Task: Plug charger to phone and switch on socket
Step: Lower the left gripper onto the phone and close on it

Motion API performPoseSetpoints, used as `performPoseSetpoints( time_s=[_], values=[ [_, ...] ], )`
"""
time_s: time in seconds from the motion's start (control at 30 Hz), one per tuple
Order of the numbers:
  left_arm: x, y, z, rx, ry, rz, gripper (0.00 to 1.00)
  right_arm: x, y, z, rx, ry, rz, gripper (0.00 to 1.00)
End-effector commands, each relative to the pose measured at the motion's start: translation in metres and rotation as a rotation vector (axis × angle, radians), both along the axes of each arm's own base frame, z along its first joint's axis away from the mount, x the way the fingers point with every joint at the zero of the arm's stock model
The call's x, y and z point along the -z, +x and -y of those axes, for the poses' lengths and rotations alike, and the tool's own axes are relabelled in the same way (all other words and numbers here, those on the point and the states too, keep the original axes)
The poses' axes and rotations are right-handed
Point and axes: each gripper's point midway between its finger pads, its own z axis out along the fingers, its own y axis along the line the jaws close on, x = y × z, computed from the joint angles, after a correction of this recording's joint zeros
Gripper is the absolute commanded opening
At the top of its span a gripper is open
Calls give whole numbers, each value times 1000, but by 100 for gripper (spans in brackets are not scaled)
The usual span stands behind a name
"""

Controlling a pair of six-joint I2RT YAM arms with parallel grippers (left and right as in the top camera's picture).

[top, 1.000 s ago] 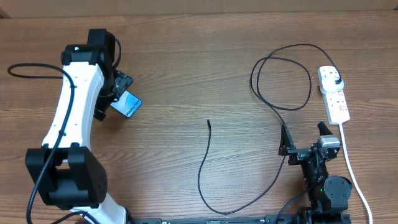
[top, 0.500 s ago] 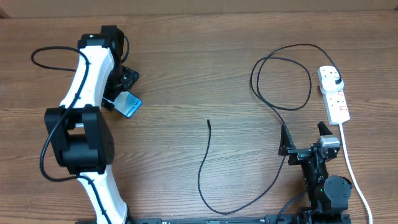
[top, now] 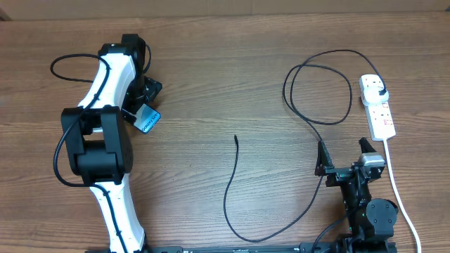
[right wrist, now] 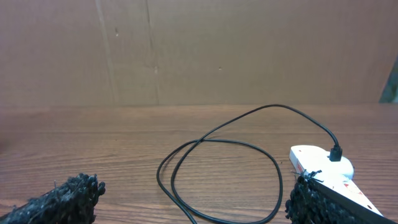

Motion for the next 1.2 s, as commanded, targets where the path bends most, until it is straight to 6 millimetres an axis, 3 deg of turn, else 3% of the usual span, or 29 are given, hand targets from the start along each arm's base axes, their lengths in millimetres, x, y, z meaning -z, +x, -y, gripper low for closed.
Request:
performPoseSetpoints(
  time_s=[0.0,0.23,0.53,0.97,1.17],
  values=[
    [15,4,-2,-16,-2,-17,100,3,0,1,8,2,-1,100],
    [27,4,-7,-36,-23,-30,100,3,0,1,8,2,0,100],
    [28,4,-15,-48,-25,-29,100,3,0,1,8,2,-1,100],
    [29,21,-15,128,-27,21,100,3,0,1,8,2,-1,100],
    [29,17,-15,137,-29,2,100,3,0,1,8,2,-1,100]
  ],
)
